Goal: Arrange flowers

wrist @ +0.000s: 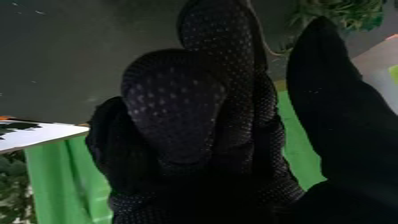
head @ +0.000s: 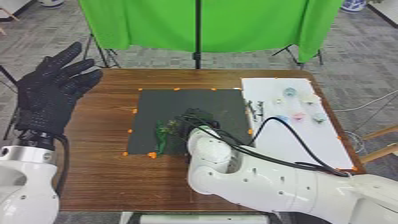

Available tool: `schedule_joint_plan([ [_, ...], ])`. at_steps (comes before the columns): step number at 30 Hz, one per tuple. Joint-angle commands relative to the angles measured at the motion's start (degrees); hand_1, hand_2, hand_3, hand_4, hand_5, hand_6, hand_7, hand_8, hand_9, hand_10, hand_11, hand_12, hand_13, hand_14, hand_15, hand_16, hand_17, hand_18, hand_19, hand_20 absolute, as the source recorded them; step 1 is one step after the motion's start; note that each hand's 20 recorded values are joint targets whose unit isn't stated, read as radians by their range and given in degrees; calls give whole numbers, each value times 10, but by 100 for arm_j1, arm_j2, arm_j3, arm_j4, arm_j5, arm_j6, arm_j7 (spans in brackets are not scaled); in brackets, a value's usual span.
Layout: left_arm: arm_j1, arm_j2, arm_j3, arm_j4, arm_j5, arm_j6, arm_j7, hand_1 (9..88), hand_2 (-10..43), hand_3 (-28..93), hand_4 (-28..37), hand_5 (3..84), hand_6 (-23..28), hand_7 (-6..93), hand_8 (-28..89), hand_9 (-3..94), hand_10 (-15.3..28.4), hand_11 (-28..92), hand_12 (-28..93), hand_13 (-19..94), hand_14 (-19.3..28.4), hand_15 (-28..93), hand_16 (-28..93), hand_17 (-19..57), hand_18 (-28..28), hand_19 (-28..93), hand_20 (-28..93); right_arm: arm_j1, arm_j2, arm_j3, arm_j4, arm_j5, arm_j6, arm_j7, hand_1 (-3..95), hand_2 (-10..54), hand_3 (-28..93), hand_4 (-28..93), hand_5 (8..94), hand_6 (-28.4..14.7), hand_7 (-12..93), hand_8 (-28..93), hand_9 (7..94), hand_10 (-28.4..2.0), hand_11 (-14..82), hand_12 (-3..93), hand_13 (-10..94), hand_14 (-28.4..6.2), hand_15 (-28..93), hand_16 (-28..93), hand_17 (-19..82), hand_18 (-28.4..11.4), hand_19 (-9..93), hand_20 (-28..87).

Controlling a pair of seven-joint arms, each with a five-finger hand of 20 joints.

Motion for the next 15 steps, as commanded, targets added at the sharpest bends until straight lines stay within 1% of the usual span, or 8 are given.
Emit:
schedule_joint_plan([
  [1,156,-53,-63,-52,23,90,-32,207,92,770,-283,352,94,125,-87,299,197,267,104,239,272,514,-101,-66,238,639,74,-29,32,15,-170,109,-180,-29,389,-66,730,-245,819,-44,202,-29,937,-117,301,191,913,-56,556,196,616,-161,932,365],
  [3,147,-48,-50,-44,7,117,-28,207,92,770,-283,352,94,124,-88,298,197,267,104,239,272,514,-101,-66,238,638,74,-75,20,53,-189,117,-220,-39,388,-66,731,-243,820,-45,205,-42,937,-118,301,190,914,-56,556,195,616,-161,932,365],
  [5,176,-41,-57,-37,0,99,1,208,92,770,-283,352,94,124,-88,298,197,267,104,239,271,514,-101,-66,238,639,74,-108,20,37,-211,76,-274,-44,386,-63,733,-242,821,-45,205,-53,937,-119,301,190,914,-56,556,195,616,-161,932,364],
  [6,155,-43,-50,-31,9,98,-25,207,92,770,-283,352,94,124,-88,299,197,267,104,239,271,514,-101,-66,238,638,74,-198,6,119,-225,33,-349,-45,384,-62,733,-241,822,-45,205,-59,937,-119,300,190,914,-57,556,196,616,-161,932,365],
  [8,190,-42,-76,-49,7,115,-13,208,93,770,-283,352,94,125,-88,299,197,267,104,239,272,515,-101,-66,238,638,74,-154,27,43,-257,39,-357,-44,380,-60,735,-238,824,-45,207,-86,937,-120,300,190,914,-57,555,196,616,-162,932,365],
  [9,190,-40,-86,-51,14,115,-32,208,93,770,-283,352,94,124,-88,298,197,267,104,238,272,514,-101,-66,238,638,73,-164,29,52,-273,55,-381,-26,380,-59,735,-237,824,-45,209,-90,937,-122,299,189,914,-58,555,196,616,-162,932,365],
  [13,248,-24,-118,-79,-2,156,-22,208,93,770,-283,351,94,125,-88,297,196,266,103,238,273,515,-101,-66,238,639,74,-128,50,-11,-320,61,-361,6,378,-58,736,-235,825,-47,211,-95,937,-122,299,188,914,-58,556,196,617,-162,932,362],
  [15,251,-37,-126,-85,2,169,-53,208,93,771,-283,352,94,125,-88,297,196,266,104,239,273,515,-101,-66,238,639,74,-125,53,-13,-320,33,-361,12,377,-57,736,-235,825,-47,210,-96,937,-122,299,188,915,-58,555,195,617,-162,932,361],
])
